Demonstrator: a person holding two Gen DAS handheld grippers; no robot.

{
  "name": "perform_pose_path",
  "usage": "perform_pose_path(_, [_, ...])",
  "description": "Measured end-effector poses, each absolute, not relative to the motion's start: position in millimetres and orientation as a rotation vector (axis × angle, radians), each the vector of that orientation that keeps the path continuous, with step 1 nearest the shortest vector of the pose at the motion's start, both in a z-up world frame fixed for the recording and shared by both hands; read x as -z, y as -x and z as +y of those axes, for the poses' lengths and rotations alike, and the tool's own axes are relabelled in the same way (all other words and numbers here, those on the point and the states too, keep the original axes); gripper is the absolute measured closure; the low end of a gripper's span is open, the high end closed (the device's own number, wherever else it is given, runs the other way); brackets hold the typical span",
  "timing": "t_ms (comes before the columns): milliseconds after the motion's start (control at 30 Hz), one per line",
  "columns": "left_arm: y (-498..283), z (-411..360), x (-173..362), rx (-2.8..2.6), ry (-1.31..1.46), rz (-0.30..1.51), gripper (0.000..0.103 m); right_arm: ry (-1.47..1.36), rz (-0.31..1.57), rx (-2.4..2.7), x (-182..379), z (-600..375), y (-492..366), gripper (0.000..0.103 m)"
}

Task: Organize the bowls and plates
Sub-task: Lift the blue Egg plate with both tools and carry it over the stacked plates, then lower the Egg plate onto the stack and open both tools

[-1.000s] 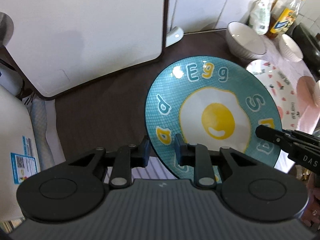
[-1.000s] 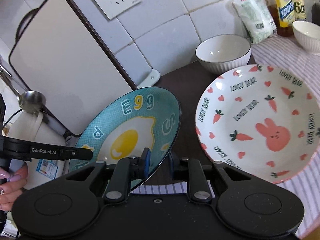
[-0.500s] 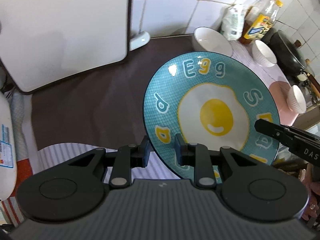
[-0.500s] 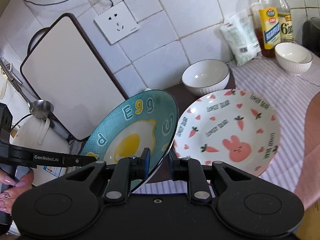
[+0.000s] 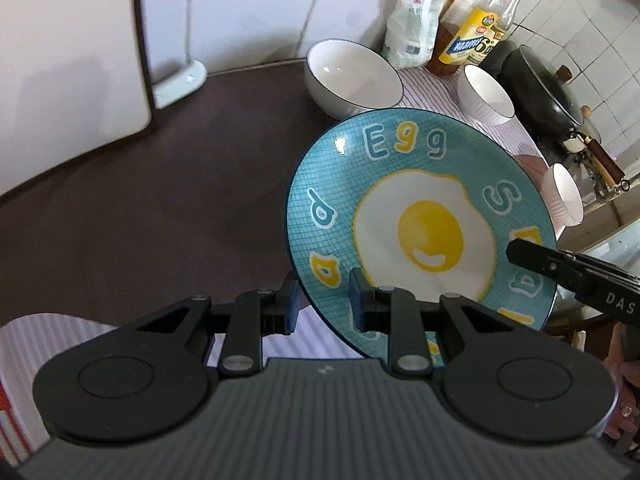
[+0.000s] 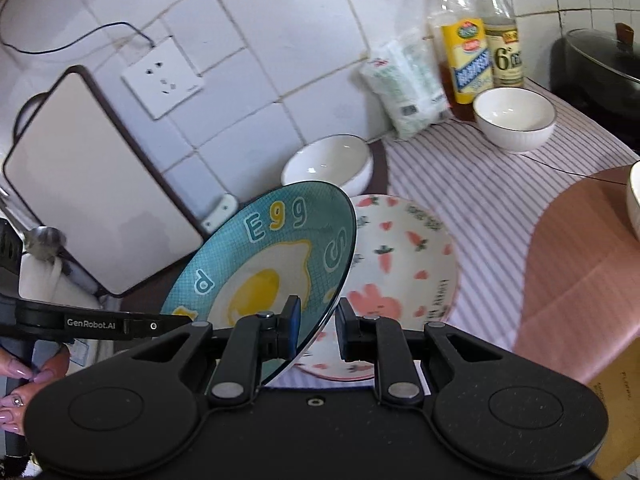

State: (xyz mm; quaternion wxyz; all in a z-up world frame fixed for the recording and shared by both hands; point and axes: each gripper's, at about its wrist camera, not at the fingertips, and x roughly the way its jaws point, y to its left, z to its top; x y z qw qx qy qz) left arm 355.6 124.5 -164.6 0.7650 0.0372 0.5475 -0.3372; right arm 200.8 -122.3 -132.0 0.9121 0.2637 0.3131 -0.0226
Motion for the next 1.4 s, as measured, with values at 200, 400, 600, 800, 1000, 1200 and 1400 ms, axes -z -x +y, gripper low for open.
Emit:
perform_pose_path(200, [-364.3,93.2,182.9,0.712,-0.066,1.244,0.079,-0.527,0.701,0.05,140.3,-151.4,-214.1,0.08])
perform_pose_path(400, [-371.0,71.0,197.6,0.671,-0.073,1.277,0.08,-0.534,0.754,0.032,154.2,-174.4,-233.0,0.08])
perform_pose_path(600, [-377.3,56.4,203.5,0.626,-0.093,1.302,0.08,-0.541,0.801,0.018,165.2,-187.4,-251.8,0.08])
perform_pose_path(800, [-375.3,40.8,200.9,0.599,-0.154,1.323,0.079,-0.509,0.835,0.031,172.5,-190.9,-262.9,0.08])
perform_pose_path(1000, [-372.5,40.0,208.1,0.567,-0.153,1.363,0.079,-0.425,0.859,0.054,174.3,-178.5,-268.3,0.075])
perform_pose_path(1200, [-369.5,42.9,203.6,0.575,-0.171,1.351,0.08,-0.339,0.84,0.126,169.9,-160.3,-267.9,0.066])
perform_pose_path(1400, [-362.2,47.8,198.7,0.625,-0.199,1.336,0.081,-0.167,0.917,0.219,171.0,-133.0,-272.4,0.055])
